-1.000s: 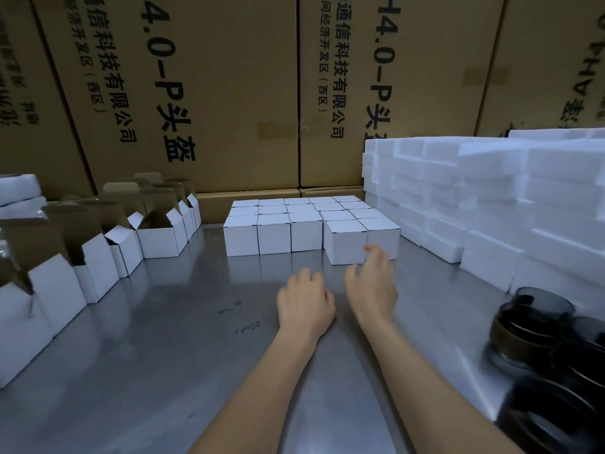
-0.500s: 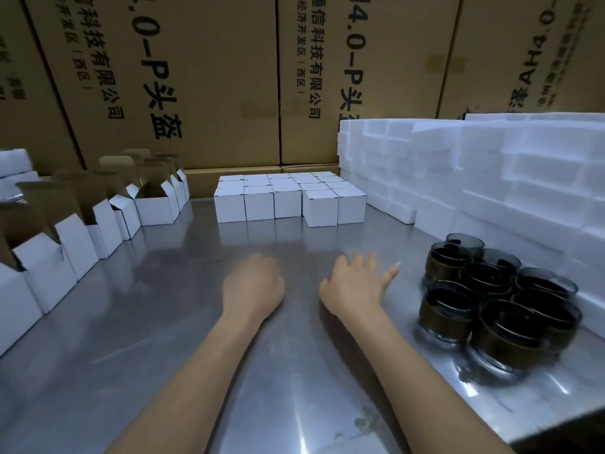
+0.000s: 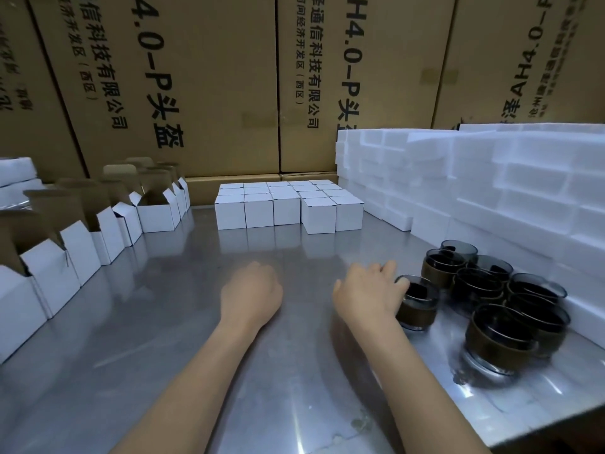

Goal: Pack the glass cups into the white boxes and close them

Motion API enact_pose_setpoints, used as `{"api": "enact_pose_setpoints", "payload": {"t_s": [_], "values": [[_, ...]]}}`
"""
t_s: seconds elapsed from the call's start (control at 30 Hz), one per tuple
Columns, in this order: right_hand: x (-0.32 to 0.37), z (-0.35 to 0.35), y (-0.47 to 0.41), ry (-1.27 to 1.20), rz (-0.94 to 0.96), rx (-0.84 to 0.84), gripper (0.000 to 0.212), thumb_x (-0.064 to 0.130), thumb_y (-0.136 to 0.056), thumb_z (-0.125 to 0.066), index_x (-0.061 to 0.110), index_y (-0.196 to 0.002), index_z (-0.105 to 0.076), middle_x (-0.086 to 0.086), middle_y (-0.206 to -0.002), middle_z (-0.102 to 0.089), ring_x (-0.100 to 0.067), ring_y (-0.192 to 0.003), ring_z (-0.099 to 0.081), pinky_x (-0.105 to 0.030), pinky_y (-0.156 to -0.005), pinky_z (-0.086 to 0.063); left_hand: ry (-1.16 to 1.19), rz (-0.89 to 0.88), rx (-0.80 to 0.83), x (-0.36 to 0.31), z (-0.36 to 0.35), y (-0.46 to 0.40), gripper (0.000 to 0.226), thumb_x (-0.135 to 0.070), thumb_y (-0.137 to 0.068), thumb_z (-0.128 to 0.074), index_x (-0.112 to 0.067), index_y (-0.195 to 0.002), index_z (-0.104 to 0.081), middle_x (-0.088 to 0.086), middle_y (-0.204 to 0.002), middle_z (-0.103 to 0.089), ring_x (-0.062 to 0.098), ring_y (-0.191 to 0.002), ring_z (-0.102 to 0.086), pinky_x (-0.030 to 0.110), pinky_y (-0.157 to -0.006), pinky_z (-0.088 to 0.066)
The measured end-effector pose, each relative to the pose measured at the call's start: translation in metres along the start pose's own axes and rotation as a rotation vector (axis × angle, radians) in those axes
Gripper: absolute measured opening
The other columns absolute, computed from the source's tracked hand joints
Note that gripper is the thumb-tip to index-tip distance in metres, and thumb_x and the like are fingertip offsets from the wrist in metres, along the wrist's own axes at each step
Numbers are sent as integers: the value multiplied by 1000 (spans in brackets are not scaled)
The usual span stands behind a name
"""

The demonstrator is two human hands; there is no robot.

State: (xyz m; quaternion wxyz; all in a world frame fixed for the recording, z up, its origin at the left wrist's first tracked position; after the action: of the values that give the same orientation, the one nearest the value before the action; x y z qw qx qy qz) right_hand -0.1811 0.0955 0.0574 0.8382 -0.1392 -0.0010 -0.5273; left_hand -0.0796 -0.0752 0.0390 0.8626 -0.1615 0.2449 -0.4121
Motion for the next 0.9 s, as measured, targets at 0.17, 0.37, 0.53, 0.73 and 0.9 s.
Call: {"api": "enact_pose_setpoints", "payload": {"t_s": [0.17,0.37,0.53,0.73,0.9], "values": [[54,-8,0,-4,205,-10,31,31,-94,-43,15,-120,-51,-11,-129,-49,-30,-126,-29,-38,-91,-30,42,4,16,0,-1,0,14,-30,-89,-47,-24,-89,-60,-6,-92,-52,20,-93,-53,28,-65,-33],[111,0,-2,-246,487,-74,31,21,-95,-40,14,-122,-53,-7,-130,-51,-26,-128,-29,-33,-87,-36,89,19,55,2,-3,-1,17,-36,-88,-47,-23,-78,-48,-5,-86,-45,25,-90,-55,31,-62,-31],[71,29,-24,-503,364,-309,27,23,-96,-40,21,-115,-59,0,-122,-55,-20,-119,-36,-32,-81,-37,262,-15,102,2,-9,-4,28,-30,-85,-56,-29,-113,-58,-10,-110,-58,16,-103,-58,33,-82,-47],[38,-29,-45,-556,131,38,66,71,-75,-54,19,-116,-50,-4,-120,-54,-30,-111,-54,-39,-88,-46,423,-91,198,-10,-19,-4,52,-25,-80,-61,-29,-131,-52,-8,-121,-61,15,-110,-57,36,-93,-47],[64,-52,-48,-879,275,171,57,37,-79,-73,20,-126,-46,2,-126,-56,-18,-118,-54,-39,-101,-43,648,81,181,10,-21,-6,49,-26,-76,-74,-21,-118,-49,-4,-114,-63,14,-103,-61,33,-90,-49]]}}
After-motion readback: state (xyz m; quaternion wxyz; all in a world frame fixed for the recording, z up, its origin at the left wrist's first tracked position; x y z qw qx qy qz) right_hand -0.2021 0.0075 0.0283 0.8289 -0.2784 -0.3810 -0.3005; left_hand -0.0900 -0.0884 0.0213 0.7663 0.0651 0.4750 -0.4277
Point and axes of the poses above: each hand's wrist, its own y-axis away from the middle knuckle, its own z-axis out of the back of the hand, x = y × z, the point moved 10 cm from there along -y, towards the middle knuckle
